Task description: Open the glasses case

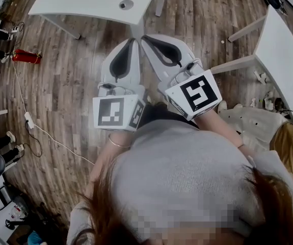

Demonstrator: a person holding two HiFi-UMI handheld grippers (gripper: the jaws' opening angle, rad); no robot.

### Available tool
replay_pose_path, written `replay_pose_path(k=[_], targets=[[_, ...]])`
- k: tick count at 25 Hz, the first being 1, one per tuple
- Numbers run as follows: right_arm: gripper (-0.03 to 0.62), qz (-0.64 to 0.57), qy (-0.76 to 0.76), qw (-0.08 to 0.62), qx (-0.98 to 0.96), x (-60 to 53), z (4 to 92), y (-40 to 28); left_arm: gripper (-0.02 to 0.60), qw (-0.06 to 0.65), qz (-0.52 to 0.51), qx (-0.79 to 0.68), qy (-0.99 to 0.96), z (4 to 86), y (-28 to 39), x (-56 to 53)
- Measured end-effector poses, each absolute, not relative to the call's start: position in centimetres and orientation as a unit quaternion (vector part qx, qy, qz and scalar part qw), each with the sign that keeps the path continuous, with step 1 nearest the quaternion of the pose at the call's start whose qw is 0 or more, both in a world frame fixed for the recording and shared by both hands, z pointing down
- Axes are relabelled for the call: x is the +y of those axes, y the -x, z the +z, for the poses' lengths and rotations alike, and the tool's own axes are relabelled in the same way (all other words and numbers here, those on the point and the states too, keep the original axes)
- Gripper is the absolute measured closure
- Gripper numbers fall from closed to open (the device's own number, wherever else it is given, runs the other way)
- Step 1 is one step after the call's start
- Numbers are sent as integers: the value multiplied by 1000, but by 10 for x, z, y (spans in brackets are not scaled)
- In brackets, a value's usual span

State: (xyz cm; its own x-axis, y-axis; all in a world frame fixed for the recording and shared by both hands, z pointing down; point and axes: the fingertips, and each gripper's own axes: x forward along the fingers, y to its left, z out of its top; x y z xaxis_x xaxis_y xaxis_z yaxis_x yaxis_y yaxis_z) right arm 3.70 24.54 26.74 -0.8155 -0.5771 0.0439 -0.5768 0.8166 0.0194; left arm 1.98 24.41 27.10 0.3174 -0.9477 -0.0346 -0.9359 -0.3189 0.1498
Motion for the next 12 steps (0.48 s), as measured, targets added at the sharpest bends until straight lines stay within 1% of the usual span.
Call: replay_pose_path(k=[8, 12], targets=[[589, 4, -301, 20, -953, 254, 270, -27, 580, 55, -64, -585, -807, 277, -10, 258], [589, -3, -311, 15, -950, 252, 266, -31, 580, 38, -60, -579, -812, 268, -12, 255]])
